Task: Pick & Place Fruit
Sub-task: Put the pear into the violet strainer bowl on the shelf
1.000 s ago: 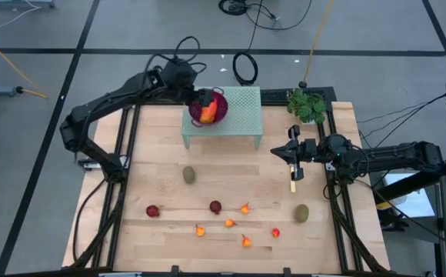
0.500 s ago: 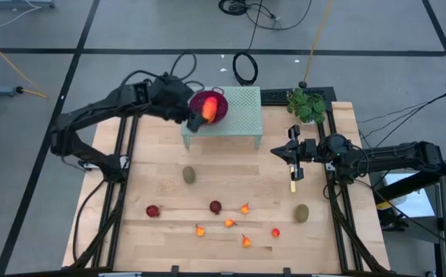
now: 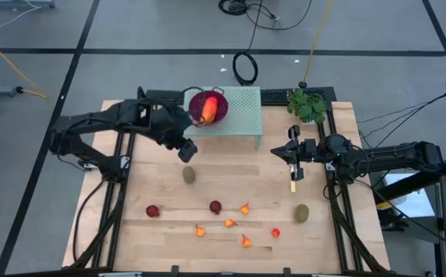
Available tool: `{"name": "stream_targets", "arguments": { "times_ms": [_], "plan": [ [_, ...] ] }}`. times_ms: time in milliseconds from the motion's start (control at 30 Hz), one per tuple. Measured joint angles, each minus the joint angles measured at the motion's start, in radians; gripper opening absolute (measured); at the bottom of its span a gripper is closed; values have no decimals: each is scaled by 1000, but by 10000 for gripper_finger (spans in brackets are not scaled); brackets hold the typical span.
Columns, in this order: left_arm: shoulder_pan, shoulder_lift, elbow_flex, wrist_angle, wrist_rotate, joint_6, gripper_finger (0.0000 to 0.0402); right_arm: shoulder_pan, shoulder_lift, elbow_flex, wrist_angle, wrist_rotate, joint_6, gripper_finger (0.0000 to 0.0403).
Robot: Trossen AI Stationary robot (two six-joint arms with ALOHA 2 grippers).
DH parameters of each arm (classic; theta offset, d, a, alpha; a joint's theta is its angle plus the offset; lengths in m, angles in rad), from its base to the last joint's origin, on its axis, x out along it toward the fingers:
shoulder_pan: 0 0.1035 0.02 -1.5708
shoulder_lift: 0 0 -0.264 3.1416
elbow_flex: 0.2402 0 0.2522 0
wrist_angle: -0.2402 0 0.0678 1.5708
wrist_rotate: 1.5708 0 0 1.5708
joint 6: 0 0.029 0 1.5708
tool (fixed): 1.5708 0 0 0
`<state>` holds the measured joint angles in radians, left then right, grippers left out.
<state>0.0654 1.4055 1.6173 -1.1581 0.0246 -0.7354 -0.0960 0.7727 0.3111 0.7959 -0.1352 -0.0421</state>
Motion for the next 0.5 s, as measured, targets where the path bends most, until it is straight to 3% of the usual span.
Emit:
{"name": "stream_targets", "arguments": {
  "times_ms": [233,500],
  "plan": [
    [-89,0,0,-19,-94,-141,195,0,0,0,-2,0,2,1],
    [-171,10,-1,-19,-200,-166,195,0,0,0,-20,0,3,1]
  ]
}}
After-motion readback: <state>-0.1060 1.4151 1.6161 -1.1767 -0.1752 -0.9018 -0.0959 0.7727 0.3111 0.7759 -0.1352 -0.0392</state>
